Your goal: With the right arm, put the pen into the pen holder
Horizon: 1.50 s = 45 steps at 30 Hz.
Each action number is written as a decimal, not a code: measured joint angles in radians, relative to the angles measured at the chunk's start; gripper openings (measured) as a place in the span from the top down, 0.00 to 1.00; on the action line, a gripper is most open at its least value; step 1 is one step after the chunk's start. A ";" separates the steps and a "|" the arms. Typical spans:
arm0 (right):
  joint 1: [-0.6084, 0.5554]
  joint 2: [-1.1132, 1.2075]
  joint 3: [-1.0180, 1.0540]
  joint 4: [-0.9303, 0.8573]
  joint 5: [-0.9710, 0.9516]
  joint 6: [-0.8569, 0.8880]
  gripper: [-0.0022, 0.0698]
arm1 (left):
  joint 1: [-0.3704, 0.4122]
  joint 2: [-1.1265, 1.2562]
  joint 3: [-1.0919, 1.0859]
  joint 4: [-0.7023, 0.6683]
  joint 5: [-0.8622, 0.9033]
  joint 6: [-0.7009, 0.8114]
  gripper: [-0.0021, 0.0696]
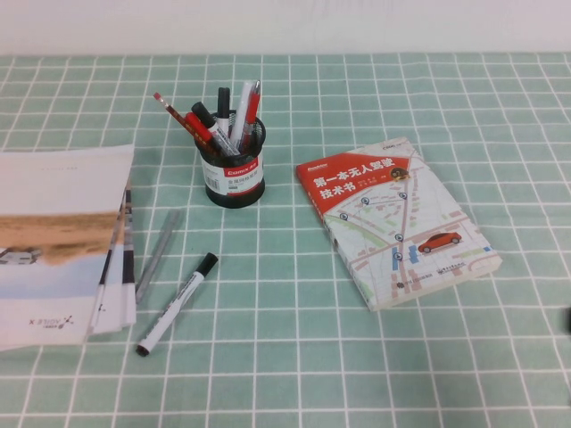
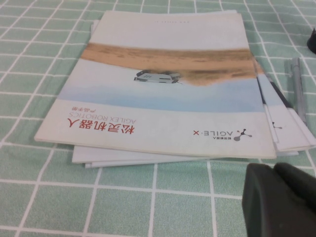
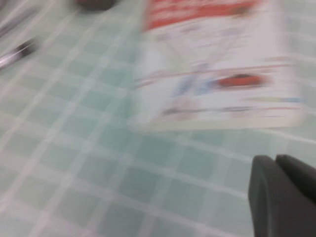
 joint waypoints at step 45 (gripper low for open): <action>-0.361 -0.667 0.349 -0.011 0.132 0.000 1.00 | 0.000 0.000 0.000 0.000 0.000 0.000 0.98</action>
